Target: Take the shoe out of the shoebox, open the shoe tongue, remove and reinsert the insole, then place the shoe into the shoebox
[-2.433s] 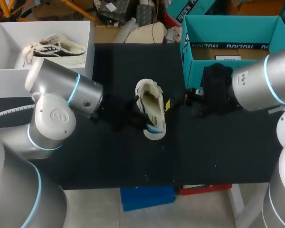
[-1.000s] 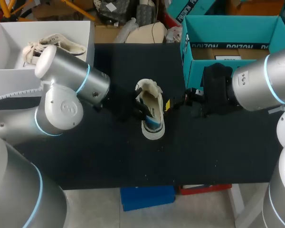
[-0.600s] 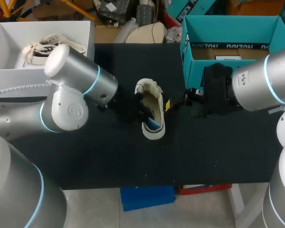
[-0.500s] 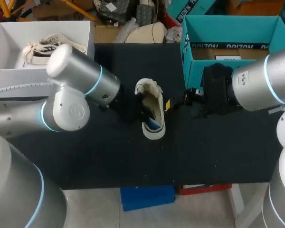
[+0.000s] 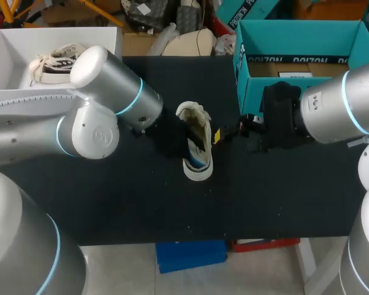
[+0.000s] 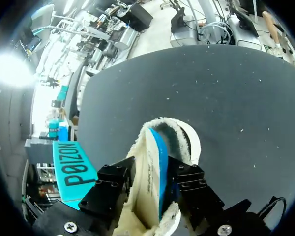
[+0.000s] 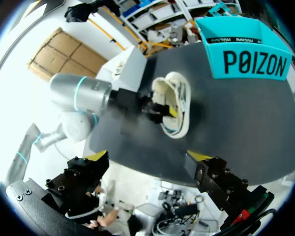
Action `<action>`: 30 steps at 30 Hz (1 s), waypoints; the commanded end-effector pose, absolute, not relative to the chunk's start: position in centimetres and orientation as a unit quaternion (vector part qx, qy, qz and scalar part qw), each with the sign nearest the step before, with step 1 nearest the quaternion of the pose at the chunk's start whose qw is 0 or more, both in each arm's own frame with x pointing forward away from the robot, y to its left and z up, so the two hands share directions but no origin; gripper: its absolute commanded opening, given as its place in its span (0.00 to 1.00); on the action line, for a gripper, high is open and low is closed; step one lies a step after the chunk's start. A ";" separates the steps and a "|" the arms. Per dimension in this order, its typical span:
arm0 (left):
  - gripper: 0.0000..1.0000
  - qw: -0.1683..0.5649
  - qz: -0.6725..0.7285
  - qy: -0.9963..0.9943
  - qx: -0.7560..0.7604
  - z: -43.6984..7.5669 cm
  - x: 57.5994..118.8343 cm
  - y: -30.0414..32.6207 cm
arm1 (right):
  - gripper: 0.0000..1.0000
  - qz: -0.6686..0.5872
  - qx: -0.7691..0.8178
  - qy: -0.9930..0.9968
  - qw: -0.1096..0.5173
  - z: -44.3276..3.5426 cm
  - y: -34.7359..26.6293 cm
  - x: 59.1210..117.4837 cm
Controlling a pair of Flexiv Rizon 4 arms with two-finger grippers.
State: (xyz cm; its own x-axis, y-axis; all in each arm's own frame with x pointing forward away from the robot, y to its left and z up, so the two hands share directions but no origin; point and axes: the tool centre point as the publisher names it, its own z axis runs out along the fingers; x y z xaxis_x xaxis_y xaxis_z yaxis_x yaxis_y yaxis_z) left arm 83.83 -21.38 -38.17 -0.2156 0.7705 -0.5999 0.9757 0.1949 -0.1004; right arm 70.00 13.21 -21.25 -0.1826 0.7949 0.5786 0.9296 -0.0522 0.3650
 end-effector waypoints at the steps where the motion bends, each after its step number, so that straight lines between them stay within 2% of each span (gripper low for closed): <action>1: 1.00 0.208 -0.221 0.746 0.593 -35.0 83.7 -19.2 | 1.00 -0.355 -0.633 -0.682 0.093 -21.3 13.4 70.0; 5: 1.00 0.224 -0.221 0.742 0.592 -33.8 83.9 -19.5 | 1.00 -0.355 -0.633 -0.682 0.093 -21.3 13.4 70.0; 6: 0.80 0.226 -0.221 0.741 0.592 -33.7 83.9 -19.7 | 1.00 -0.355 -0.633 -0.682 0.093 -21.3 13.4 70.0; 7: 0.42 0.228 -0.220 0.740 0.593 -33.6 83.9 -20.0 | 1.00 -0.355 -0.633 -0.682 0.093 -21.3 13.4 70.0; 8: 0.16 0.226 -0.208 0.737 0.601 -33.5 83.8 -20.2 | 1.00 -0.355 -0.633 -0.682 0.093 -21.3 13.4 70.0; 9: 0.00 0.224 -0.193 0.735 0.610 -33.6 83.8 -20.4 | 1.00 -0.355 -0.633 -0.682 0.093 -21.3 13.4 70.0; 21: 0.00 0.182 -0.087 0.730 0.653 -35.6 83.5 -19.7 | 1.00 -0.355 -0.633 -0.682 0.093 -21.3 13.4 70.0; 30: 0.00 0.136 -0.067 0.718 0.679 -37.3 83.5 -20.7 | 1.00 -0.355 -0.633 -0.682 0.093 -21.3 13.4 70.0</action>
